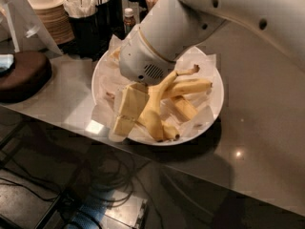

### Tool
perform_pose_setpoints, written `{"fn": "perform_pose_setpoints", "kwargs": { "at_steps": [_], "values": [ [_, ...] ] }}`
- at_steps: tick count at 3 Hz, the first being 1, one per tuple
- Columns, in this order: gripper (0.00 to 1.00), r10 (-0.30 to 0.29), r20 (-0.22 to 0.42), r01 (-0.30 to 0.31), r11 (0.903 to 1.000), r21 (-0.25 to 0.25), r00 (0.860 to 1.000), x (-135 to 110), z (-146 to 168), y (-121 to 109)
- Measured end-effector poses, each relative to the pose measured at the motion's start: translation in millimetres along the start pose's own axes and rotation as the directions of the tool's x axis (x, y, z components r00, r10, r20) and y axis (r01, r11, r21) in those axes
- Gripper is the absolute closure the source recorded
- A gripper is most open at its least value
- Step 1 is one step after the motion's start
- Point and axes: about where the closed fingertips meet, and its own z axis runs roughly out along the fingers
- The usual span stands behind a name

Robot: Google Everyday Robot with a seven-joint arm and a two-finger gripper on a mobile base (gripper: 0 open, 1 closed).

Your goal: Pick banana from white bowl

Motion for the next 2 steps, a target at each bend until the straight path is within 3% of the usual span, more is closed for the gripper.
{"fn": "perform_pose_setpoints", "kwargs": {
  "at_steps": [1, 2],
  "values": [
    [0.00, -0.004, 0.006, 0.004, 0.9999, -0.012, 1.000, -2, 5, -1],
    [0.00, 0.031, -0.008, -0.031, 0.9993, 0.019, 0.999, 9, -4, 0]
  ]
}}
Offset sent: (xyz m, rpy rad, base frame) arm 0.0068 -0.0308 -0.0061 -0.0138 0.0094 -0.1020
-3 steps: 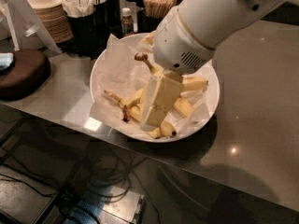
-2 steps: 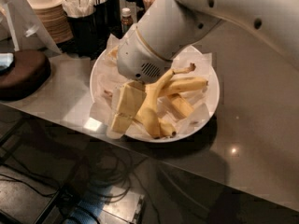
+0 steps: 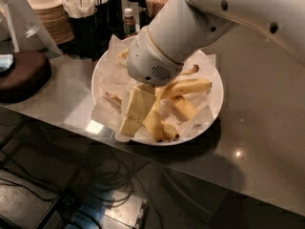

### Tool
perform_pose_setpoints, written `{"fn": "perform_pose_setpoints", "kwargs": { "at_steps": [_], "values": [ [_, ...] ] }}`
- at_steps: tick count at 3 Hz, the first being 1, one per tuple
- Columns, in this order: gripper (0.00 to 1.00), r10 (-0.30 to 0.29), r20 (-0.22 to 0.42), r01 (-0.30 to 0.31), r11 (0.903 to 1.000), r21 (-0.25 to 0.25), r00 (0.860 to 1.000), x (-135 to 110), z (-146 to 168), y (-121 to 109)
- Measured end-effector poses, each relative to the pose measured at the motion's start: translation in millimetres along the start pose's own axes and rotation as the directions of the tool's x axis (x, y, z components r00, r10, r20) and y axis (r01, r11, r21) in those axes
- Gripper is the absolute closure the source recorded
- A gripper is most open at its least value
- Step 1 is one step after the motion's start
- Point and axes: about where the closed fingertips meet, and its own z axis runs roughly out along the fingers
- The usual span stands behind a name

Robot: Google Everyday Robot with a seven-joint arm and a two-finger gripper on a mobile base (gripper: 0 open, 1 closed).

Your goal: Pick banana from white bowl

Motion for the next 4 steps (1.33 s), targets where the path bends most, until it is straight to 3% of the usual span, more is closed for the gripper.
{"fn": "perform_pose_setpoints", "kwargs": {
  "at_steps": [1, 2, 3, 4],
  "values": [
    [0.00, 0.061, -0.052, -0.057, 0.9949, 0.084, 0.997, 29, -35, -11],
    [0.00, 0.093, -0.107, -0.076, 0.9849, 0.156, 0.990, 46, -71, -33],
    [0.00, 0.093, -0.107, -0.076, 0.9849, 0.156, 0.990, 46, -71, -33],
    [0.00, 0.123, -0.069, -0.112, 0.9832, 0.144, 0.990, 66, -54, -52]
  ]
}}
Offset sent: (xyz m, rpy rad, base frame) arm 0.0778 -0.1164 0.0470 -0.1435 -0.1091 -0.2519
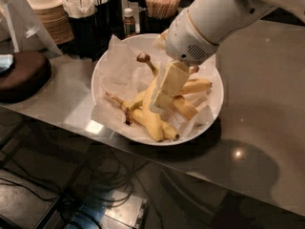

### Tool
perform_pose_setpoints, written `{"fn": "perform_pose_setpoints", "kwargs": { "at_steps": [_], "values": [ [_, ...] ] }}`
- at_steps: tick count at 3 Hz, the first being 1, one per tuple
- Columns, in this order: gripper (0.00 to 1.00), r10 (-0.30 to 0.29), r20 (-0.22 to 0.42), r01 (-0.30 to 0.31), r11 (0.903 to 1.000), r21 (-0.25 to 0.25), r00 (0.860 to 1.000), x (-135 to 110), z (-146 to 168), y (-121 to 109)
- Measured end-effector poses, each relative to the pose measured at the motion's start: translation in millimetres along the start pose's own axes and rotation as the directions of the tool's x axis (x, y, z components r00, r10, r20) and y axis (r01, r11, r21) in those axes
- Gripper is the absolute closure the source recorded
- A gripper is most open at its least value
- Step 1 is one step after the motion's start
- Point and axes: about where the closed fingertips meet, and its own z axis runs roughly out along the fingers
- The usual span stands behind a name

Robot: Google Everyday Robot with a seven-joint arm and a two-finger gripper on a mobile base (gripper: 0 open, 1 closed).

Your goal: Pick banana from white bowl

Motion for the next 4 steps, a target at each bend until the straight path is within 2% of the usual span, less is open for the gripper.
{"fn": "perform_pose_setpoints", "kwargs": {
  "at_steps": [1, 2, 3, 4],
  "values": [
    [0.00, 0.033, 0.031, -0.033, 0.9994, -0.009, 0.999, 14, 17, -20],
    [0.00, 0.044, 0.014, -0.043, 0.9984, -0.037, 0.999, 21, 25, -7],
    [0.00, 0.044, 0.014, -0.043, 0.9984, -0.037, 0.999, 21, 25, -7],
    [0.19, 0.044, 0.014, -0.043, 0.9984, -0.037, 0.999, 21, 25, -7]
  ]
}}
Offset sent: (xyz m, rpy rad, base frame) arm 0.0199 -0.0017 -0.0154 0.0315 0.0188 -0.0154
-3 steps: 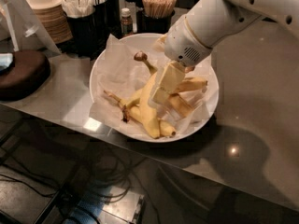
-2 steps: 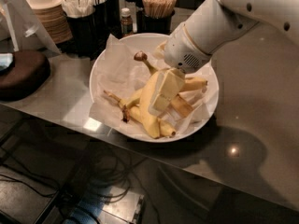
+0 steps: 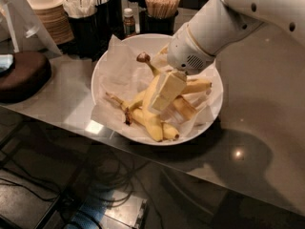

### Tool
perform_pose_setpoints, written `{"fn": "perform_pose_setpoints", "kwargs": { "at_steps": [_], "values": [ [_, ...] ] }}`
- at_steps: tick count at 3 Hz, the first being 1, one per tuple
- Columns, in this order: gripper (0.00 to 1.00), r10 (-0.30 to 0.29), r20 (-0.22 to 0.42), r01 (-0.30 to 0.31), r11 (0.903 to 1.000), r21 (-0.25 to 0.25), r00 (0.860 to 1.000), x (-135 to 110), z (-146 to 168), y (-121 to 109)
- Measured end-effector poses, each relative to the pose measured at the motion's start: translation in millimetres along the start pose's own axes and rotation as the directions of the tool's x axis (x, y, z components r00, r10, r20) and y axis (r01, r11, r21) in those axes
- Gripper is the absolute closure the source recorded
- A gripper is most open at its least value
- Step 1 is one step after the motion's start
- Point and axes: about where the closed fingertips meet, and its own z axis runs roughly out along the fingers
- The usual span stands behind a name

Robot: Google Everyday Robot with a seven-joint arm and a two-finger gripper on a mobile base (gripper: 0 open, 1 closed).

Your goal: Pick banana from white bowl

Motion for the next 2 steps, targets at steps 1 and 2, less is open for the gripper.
{"fn": "perform_pose_setpoints", "kwargs": {
  "at_steps": [1, 2],
  "values": [
    [0.42, 0.000, 0.000, 0.000, 1.0000, 0.000, 1.000, 0.0, 0.0, 0.0],
    [0.64, 0.000, 0.000, 0.000, 1.0000, 0.000, 1.000, 0.0, 0.0, 0.0]
  ]
}}
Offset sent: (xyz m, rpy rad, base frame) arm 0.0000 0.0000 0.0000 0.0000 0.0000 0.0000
